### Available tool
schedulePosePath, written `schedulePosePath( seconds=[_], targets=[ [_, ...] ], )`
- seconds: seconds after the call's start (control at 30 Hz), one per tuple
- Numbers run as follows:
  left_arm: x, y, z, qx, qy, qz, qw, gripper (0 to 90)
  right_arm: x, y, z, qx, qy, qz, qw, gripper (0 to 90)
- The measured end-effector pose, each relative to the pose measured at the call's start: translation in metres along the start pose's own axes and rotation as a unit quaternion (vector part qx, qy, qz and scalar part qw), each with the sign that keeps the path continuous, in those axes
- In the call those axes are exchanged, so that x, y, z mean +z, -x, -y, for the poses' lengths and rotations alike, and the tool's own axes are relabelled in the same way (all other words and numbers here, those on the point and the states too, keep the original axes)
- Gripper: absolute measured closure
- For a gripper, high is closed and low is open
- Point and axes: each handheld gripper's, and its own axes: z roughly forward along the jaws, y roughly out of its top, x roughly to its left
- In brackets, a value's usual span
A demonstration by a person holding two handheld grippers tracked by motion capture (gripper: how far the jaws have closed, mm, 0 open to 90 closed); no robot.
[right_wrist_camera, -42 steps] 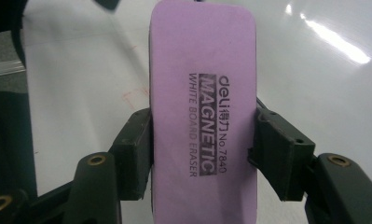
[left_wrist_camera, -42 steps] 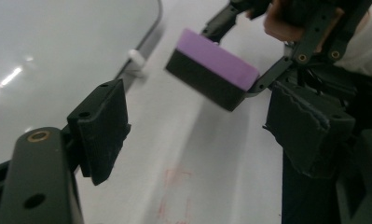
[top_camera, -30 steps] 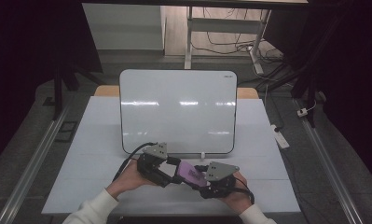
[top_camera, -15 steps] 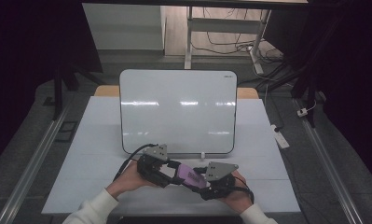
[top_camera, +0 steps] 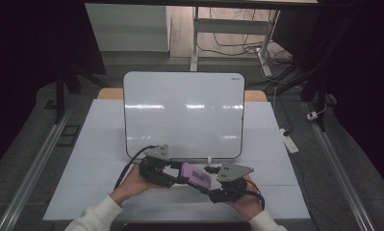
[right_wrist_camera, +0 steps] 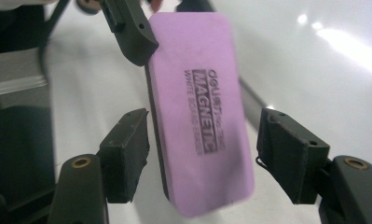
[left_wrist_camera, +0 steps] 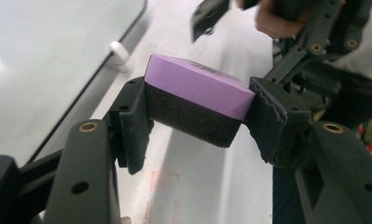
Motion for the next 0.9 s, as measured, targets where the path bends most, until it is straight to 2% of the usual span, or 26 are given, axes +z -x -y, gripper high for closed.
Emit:
schedulePosePath(
  seconds=[0.1,0.2,0.3,0.37,0.47,0.6,0.73,0.77,0.87,0.9],
  targets=[
    [0.000,-0.005,0.001,-0.036,0.010,-0.017,0.9992,42.1,-0.001,-0.007,-0.003,-0.029,-0.002,0.041,0.9988,37.5],
    [-0.002,-0.010,0.002,-0.074,0.027,-0.019,0.9967,42.1,0.002,-0.016,-0.005,-0.051,-0.011,0.072,0.9961,40.3],
    [-0.002,-0.013,0.004,-0.097,0.032,-0.030,0.9943,42.1,0.007,-0.022,-0.006,-0.068,-0.021,0.095,0.9929,41.7],
    [-0.001,-0.014,0.005,-0.110,0.036,-0.023,0.9929,42.1,0.011,-0.024,-0.006,-0.073,-0.023,0.109,0.9911,42.8],
    [0.001,-0.015,0.006,-0.121,0.040,-0.019,0.9916,42.1,0.017,-0.027,-0.007,-0.081,-0.029,0.121,0.9889,43.5],
    [0.002,-0.015,0.005,-0.131,0.040,-0.008,0.9905,42.0,0.026,-0.033,-0.007,-0.105,-0.046,0.140,0.9835,44.4],
    [0.005,-0.013,0.004,-0.141,0.038,0.010,0.9892,42.0,0.032,-0.036,-0.007,-0.135,-0.065,0.174,0.9733,50.0],
    [0.005,-0.013,0.004,-0.141,0.036,0.007,0.9893,42.0,0.033,-0.037,-0.006,-0.141,-0.069,0.185,0.9703,51.7],
    [0.006,-0.012,0.004,-0.140,0.036,0.007,0.9895,41.7,0.033,-0.039,-0.006,-0.154,-0.078,0.196,0.9652,55.5],
    [0.006,-0.012,0.004,-0.139,0.037,0.006,0.9896,41.5,0.033,-0.040,-0.007,-0.165,-0.082,0.200,0.9623,56.9]
  ],
)
